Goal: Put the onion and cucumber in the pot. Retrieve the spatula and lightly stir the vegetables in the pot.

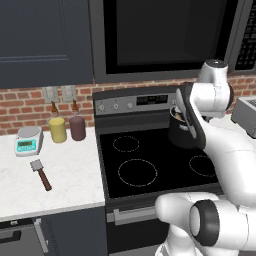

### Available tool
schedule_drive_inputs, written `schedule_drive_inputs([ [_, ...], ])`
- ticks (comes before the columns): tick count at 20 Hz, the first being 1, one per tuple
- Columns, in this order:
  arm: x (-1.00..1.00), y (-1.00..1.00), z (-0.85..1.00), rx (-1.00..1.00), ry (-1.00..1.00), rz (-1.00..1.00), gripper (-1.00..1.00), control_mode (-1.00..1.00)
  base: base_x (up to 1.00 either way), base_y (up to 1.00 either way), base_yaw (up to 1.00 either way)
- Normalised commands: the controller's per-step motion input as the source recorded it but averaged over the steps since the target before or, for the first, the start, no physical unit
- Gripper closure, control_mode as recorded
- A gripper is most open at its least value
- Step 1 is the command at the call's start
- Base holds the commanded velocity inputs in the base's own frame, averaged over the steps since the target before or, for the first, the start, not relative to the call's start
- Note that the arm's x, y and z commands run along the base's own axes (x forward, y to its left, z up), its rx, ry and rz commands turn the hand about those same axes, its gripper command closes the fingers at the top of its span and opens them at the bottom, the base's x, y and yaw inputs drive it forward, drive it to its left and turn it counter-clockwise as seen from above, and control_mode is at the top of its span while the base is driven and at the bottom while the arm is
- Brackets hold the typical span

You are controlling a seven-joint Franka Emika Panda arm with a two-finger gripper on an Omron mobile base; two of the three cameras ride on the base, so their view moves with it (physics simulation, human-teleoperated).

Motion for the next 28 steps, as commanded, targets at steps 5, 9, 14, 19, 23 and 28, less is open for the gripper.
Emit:
schedule_drive_inputs([
  [5,-0.86,0.57,-0.03,0.10,0.25,-0.06,-1.00,-1.00,0.00,0.00,0.00],
  [9,-0.81,0.06,-0.31,0.08,0.16,0.00,-1.00,-1.00,0.00,0.00,0.00],
  [14,-0.19,0.00,-0.46,0.09,0.18,0.00,-1.00,-1.00,0.00,0.00,0.00],
  [19,0.00,0.00,-0.12,0.07,0.05,-0.03,-1.00,-1.00,0.00,0.00,0.00],
  [23,0.00,0.02,0.00,0.03,0.03,-0.02,-1.00,-1.00,0.00,0.00,0.00],
  [28,0.00,0.13,-0.01,0.00,0.01,0.00,-1.00,1.00,0.00,0.53,-0.01],
])
